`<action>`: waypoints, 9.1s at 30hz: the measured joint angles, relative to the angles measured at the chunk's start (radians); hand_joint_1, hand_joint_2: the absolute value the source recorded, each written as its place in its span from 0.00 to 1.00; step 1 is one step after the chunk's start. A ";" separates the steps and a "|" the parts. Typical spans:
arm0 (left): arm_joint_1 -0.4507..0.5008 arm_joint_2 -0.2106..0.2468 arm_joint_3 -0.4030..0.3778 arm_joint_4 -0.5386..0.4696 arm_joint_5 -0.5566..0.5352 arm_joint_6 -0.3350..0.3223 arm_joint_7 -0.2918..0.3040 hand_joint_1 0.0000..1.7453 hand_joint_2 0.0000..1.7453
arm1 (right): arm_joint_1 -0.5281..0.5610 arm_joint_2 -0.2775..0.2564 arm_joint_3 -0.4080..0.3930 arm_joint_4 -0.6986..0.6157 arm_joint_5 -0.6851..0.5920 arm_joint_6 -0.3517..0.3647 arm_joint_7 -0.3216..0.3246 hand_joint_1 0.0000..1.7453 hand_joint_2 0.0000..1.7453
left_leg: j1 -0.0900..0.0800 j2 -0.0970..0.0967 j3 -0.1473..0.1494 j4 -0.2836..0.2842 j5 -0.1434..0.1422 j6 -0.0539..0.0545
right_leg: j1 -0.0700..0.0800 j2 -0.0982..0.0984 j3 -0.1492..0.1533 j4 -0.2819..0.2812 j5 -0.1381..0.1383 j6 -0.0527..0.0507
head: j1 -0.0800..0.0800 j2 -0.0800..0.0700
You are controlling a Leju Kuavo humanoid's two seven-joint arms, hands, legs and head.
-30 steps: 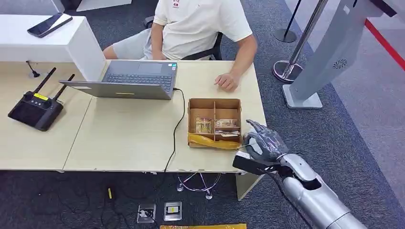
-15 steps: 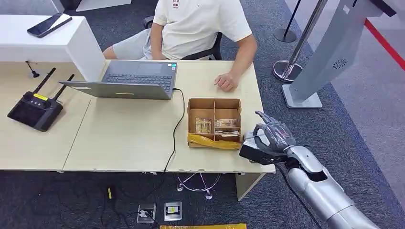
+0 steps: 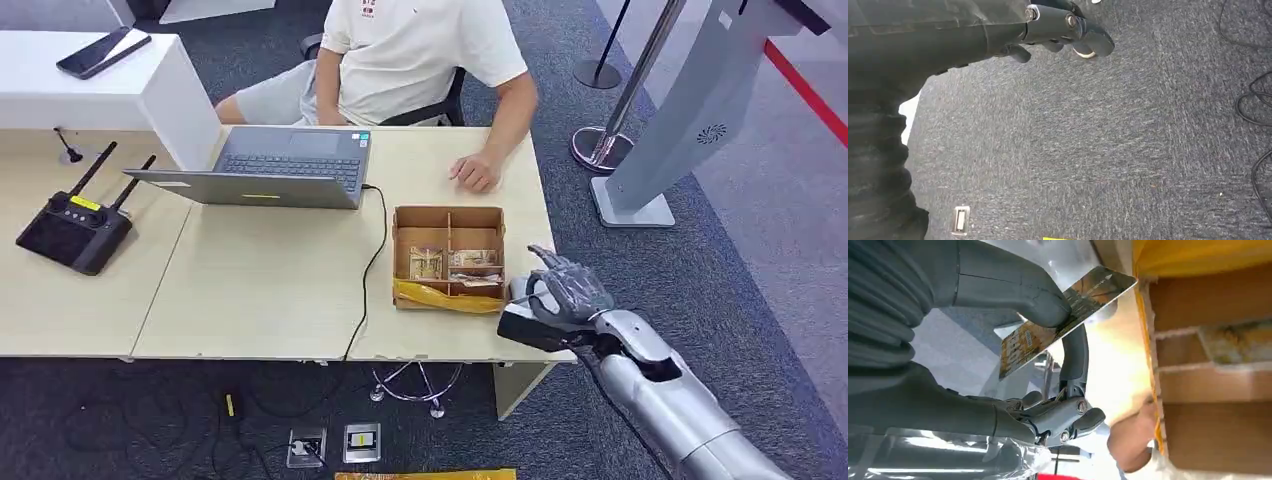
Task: Pass the card to the sensor for recognition and then transmit it.
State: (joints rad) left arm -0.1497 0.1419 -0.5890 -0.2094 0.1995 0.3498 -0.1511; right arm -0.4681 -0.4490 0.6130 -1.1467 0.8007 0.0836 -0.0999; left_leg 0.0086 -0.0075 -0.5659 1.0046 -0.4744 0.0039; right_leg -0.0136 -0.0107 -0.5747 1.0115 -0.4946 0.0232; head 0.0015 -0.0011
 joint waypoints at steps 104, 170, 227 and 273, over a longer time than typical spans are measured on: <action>-0.002 0.002 -0.065 -0.021 0.074 -0.002 0.000 0.00 1.00 | -0.076 -0.044 -0.077 0.211 0.002 -0.059 -0.027 1.00 1.00 | 0.000 0.000 0.000 0.000 0.000 0.000 | 0.000 0.000 0.000 0.000 0.000 0.000 | 0.000 0.000; -0.149 -0.104 -0.113 -0.055 -0.009 0.048 0.065 0.00 1.00 | -0.450 0.211 -0.117 0.282 0.144 -0.314 -0.141 1.00 1.00 | 0.000 0.001 0.000 0.000 0.001 0.000 | 0.000 0.001 0.000 0.001 0.001 0.000 | 0.000 0.000; -0.120 -0.082 -0.109 -0.051 0.046 0.048 0.039 0.00 1.00 | -0.183 0.103 -0.231 -0.109 -0.574 0.274 0.061 0.00 1.00 | 0.000 0.003 0.000 0.000 0.000 0.000 | 0.000 0.003 -0.001 0.000 0.001 0.000 | 0.000 0.000; -0.115 -0.076 -0.103 -0.049 0.011 0.058 0.058 0.00 1.00 | 0.089 0.036 -0.128 -0.249 0.100 -0.045 0.161 0.00 1.00 | 0.001 0.003 -0.001 0.000 0.000 0.000 | 0.001 0.003 -0.001 0.000 0.001 0.000 | 0.000 0.000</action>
State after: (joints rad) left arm -0.2652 0.0664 -0.6920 -0.2586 0.2106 0.4078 -0.0931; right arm -0.3787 -0.4132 0.4852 -1.3959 0.9006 0.0385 0.0614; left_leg 0.0092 -0.0049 -0.5665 1.0045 -0.4746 0.0036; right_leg -0.0130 -0.0081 -0.5757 1.0118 -0.4940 0.0232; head 0.0015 -0.0011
